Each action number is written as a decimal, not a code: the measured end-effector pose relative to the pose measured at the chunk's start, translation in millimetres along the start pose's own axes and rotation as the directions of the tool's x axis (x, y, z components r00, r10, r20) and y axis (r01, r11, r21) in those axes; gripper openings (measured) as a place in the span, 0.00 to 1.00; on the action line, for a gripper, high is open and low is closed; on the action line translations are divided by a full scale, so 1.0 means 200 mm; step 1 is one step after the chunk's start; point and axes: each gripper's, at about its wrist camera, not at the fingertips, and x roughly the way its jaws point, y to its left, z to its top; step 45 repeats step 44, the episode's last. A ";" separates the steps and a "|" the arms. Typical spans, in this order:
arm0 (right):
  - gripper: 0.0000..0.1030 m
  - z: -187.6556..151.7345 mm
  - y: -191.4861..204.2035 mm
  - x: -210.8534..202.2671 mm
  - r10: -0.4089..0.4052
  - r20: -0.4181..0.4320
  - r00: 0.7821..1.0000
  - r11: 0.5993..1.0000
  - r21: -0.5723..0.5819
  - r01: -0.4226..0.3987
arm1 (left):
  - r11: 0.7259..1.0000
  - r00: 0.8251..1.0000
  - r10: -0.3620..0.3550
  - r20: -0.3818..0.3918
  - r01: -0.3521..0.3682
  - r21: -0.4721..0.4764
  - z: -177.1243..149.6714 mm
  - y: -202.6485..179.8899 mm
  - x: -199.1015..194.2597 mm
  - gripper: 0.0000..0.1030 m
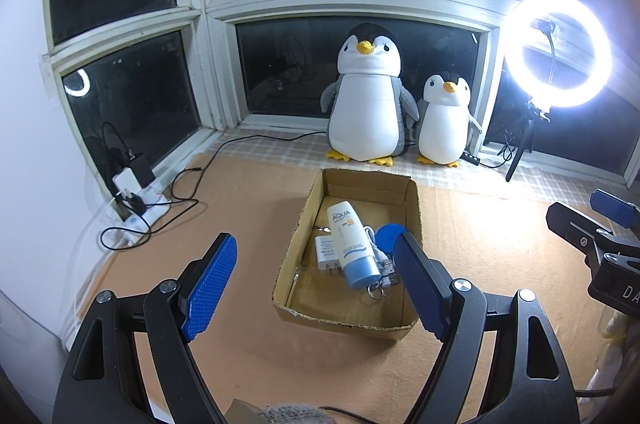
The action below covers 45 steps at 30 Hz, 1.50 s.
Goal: Organize rigid objects
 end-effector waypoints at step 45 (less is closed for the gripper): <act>0.86 -0.02 -0.04 0.04 -0.006 -0.022 1.000 1.000 0.005 0.006 | 1.000 1.000 -0.015 -0.008 0.015 0.005 0.01 -0.02 0.03 0.79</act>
